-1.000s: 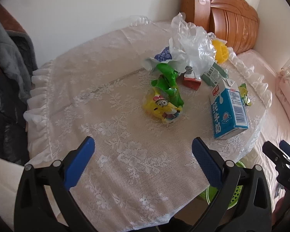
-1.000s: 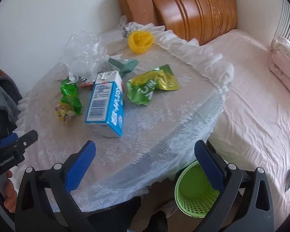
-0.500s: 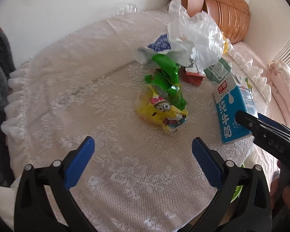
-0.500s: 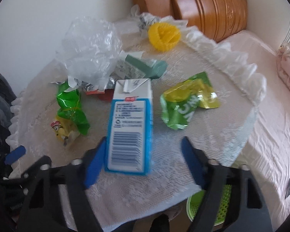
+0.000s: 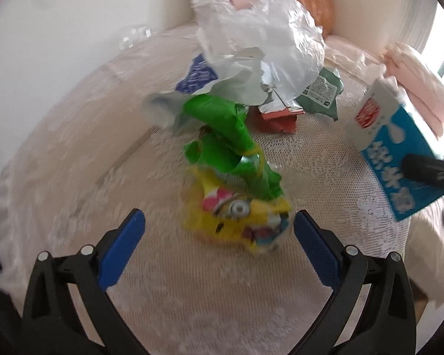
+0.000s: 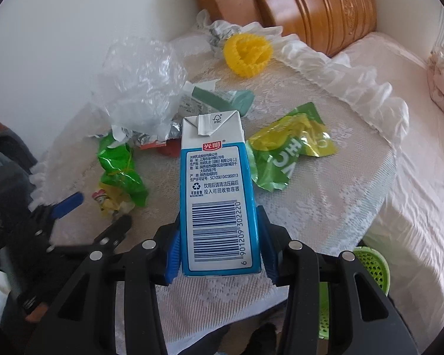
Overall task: Collect trash
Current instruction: 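Grasp the blue-white milk carton with the right gripper while the left gripper grasps the yellow cartoon wrapper, then carry both items to the green wastebasket and open both grippers to drop them, then move both tools back toward the table trash, then grasp the green wrapper with the left gripper while the right gripper grasps the yellow-green snack bag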
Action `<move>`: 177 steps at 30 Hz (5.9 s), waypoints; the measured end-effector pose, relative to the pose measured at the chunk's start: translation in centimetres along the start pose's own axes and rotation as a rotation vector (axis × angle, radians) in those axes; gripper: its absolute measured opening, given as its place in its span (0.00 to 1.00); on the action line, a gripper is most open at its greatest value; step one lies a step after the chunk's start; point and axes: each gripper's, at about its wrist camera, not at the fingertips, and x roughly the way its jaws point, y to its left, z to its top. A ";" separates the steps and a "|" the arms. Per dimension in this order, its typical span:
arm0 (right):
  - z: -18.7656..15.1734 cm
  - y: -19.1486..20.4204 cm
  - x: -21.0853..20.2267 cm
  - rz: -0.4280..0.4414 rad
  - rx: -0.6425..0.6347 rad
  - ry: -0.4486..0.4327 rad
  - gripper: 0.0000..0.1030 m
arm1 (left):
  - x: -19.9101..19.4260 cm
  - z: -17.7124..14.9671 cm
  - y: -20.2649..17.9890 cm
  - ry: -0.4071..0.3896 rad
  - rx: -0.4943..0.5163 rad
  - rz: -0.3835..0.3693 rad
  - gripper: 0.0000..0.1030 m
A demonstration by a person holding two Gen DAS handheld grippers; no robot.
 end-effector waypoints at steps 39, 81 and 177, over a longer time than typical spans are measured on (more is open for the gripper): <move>-20.5 -27.0 0.7 -0.237 0.531 0.179 0.44 | -8.8 -1.6 -19.1 -0.027 0.295 -0.334 0.52; -22.5 -31.6 -15.8 -0.389 0.450 -0.046 0.98 | -9.8 -3.4 -36.2 0.033 0.307 -0.346 0.93; 6.5 -5.3 5.3 -0.172 0.256 -0.043 0.47 | -2.0 -0.8 3.2 -0.047 -0.221 0.004 0.37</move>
